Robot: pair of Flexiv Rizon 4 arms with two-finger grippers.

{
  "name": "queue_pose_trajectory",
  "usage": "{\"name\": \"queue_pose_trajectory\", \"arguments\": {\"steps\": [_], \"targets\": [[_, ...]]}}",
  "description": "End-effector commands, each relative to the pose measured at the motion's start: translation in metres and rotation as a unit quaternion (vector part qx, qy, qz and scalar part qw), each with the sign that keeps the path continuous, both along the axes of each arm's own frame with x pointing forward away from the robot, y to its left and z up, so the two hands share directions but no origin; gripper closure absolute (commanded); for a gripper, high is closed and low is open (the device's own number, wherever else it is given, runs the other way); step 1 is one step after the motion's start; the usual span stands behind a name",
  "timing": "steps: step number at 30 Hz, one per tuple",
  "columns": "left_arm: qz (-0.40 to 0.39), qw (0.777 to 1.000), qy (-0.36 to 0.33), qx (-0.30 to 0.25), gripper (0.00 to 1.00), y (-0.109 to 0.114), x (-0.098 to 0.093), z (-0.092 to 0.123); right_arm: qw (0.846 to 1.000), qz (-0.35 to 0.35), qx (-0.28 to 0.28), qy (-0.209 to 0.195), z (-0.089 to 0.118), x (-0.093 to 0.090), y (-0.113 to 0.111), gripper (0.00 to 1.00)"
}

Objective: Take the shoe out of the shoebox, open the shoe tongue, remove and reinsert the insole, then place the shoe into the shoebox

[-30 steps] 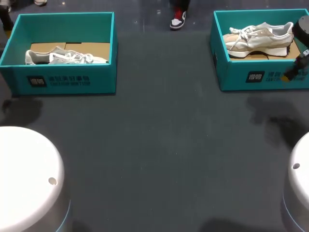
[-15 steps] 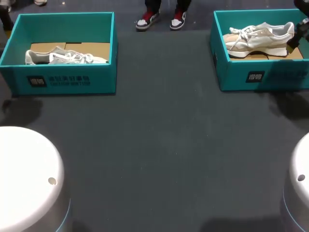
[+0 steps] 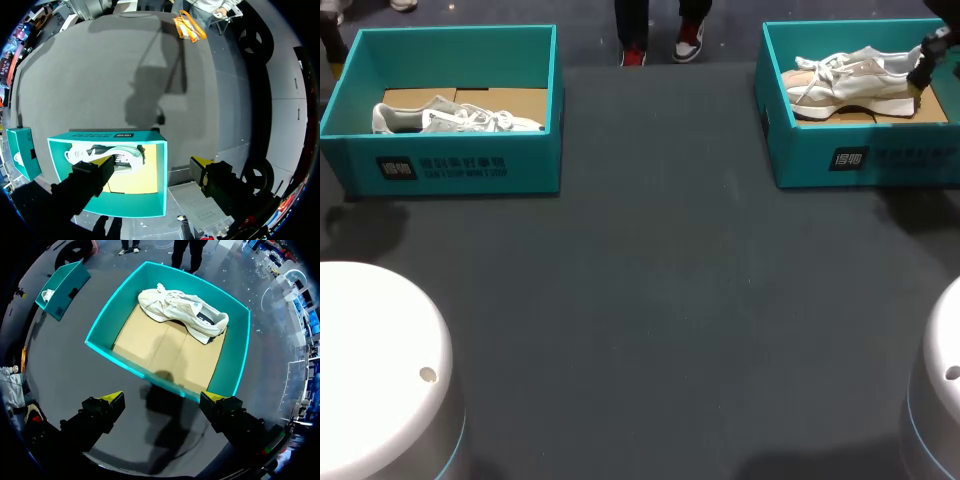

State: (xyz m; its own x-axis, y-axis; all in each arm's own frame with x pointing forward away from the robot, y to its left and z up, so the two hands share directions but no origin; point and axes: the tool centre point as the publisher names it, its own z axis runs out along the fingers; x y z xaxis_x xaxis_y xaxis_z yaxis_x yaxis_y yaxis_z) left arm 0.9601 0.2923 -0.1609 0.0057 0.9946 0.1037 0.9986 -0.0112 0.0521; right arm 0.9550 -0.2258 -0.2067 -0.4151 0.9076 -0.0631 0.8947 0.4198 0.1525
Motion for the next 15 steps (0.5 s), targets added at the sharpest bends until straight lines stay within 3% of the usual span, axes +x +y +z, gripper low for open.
{"name": "queue_pose_trajectory", "arguments": {"steps": [1, 11, 15], "targets": [[-0.001, 1.0, 0.0, 0.001, 0.0, 0.0, 0.0, 0.001, 0.999, -0.016, -0.044, 0.025, 0.003, 0.038, 0.015, 0.0], [-0.001, 1.0, 0.0, 0.001, 0.0, 0.0, 0.0, 0.001, 0.996, -0.05, -0.068, 0.007, 0.009, 0.103, 0.001, 0.0], [-0.001, 1.0, 0.0, 0.001, 0.0, 0.0, 0.0, 0.001, 0.996, -0.064, -0.056, 0.008, 0.009, 0.106, -0.002, 0.0]]}}
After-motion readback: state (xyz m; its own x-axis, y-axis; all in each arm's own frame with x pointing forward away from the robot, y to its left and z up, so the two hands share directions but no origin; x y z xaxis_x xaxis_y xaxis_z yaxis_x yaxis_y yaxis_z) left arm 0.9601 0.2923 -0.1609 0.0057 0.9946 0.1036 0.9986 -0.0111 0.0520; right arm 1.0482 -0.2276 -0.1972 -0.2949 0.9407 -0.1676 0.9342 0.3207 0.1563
